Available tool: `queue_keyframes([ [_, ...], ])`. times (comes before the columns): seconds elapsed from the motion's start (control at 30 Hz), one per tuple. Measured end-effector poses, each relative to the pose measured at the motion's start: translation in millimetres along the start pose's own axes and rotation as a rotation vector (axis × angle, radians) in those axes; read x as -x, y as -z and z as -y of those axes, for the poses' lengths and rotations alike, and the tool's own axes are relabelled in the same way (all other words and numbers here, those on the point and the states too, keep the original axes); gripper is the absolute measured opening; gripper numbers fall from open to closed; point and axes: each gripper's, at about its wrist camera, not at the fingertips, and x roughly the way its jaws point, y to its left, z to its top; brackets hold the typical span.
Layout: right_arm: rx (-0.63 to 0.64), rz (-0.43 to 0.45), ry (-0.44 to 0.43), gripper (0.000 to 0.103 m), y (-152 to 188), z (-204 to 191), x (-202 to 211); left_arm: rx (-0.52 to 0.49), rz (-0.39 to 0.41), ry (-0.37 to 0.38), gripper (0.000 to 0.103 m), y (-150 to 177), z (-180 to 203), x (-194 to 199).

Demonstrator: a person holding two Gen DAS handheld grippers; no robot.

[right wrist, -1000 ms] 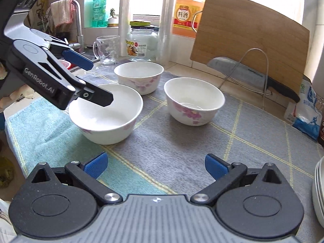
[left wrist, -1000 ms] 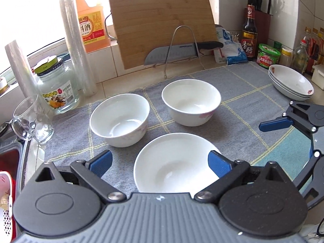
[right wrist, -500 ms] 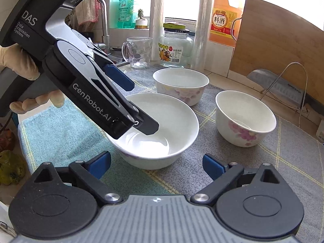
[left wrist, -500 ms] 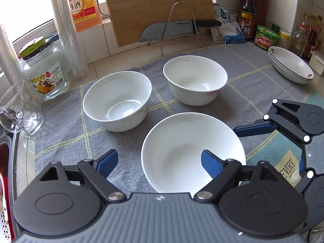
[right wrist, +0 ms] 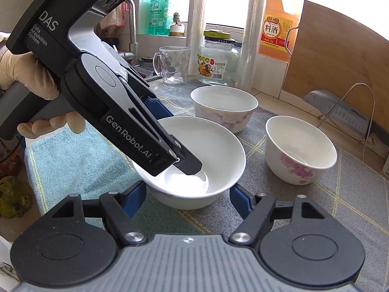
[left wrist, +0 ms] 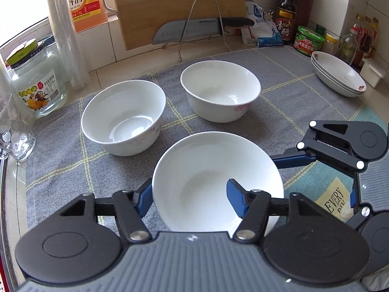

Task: Organize plates and bowls
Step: 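Lift the bowl and carry it beside the other bowls with the left gripper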

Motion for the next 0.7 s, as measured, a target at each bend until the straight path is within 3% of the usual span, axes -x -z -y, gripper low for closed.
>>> queue_keyframes([
  [0.43, 0.000, -0.010, 0.010, 0.079, -2, 2, 8, -0.012, 0.001, 0.018, 0.062, -2, 2, 2],
  [0.7, -0.028, -0.021, 0.063, 0.079, 8, 11, 28, -0.055, 0.012, 0.062, 0.062, -12, 24, -5],
])
